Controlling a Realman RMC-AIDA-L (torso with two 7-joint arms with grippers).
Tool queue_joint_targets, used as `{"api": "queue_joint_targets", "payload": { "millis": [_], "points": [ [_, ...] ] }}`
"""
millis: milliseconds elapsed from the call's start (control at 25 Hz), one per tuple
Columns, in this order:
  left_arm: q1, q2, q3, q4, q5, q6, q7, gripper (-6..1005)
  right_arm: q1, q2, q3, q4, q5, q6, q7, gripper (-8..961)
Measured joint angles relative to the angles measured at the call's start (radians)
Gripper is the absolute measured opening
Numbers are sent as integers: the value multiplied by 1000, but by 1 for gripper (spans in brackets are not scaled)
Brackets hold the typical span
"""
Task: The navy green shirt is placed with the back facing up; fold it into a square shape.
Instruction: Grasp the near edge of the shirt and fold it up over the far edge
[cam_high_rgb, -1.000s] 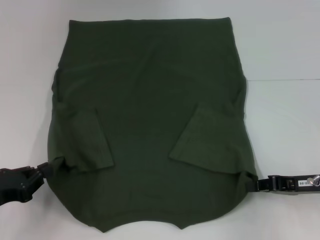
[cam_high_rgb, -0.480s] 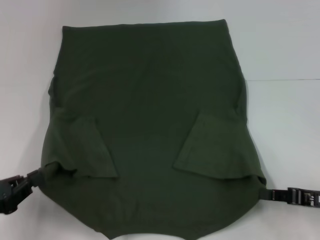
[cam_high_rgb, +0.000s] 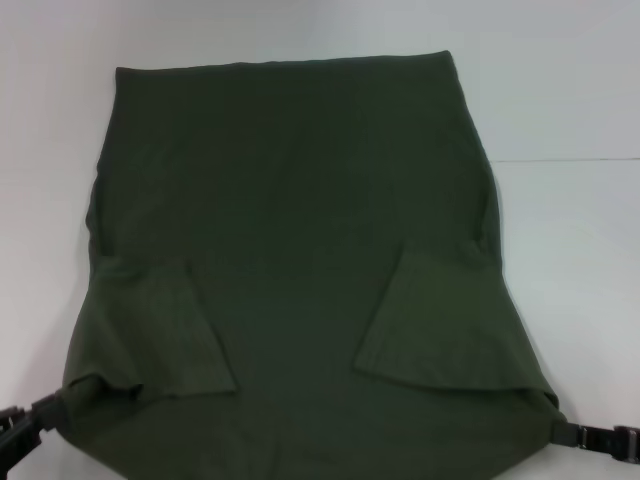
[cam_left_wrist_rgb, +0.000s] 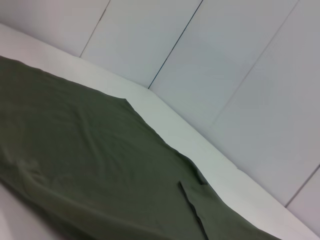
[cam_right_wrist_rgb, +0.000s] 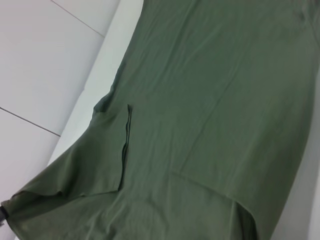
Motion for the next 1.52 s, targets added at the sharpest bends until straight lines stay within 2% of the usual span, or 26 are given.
{"api": "queue_joint_targets", "payload": {
  "millis": [440, 720, 920, 1080, 1280, 1520],
  "points": [
    [72, -4, 1, -1, 1, 70, 6, 40, -69, -8, 76, -1, -5, -105, -60, 30],
    [100, -8, 0, -2, -1, 104, 5, 40, -75, -17, 84, -4, -10, -134, -60, 30],
    [92, -2, -13, -8, -5, 106, 0, 40, -51, -23, 117, -15, -4, -138, -37, 31],
    [42, 9, -38, -11, -2, 94, -13, 40, 7, -28, 163, -15, -3, -120, -35, 31],
    [-61, 24, -44, -21, -3, 38, -41, 40, 96, -42, 185, -1, -2, -59, -34, 31],
    [-226, 85, -35, -108, 1, -88, -72, 40, 198, -64, 187, 14, 0, 44, 6, 31]
  ]
}}
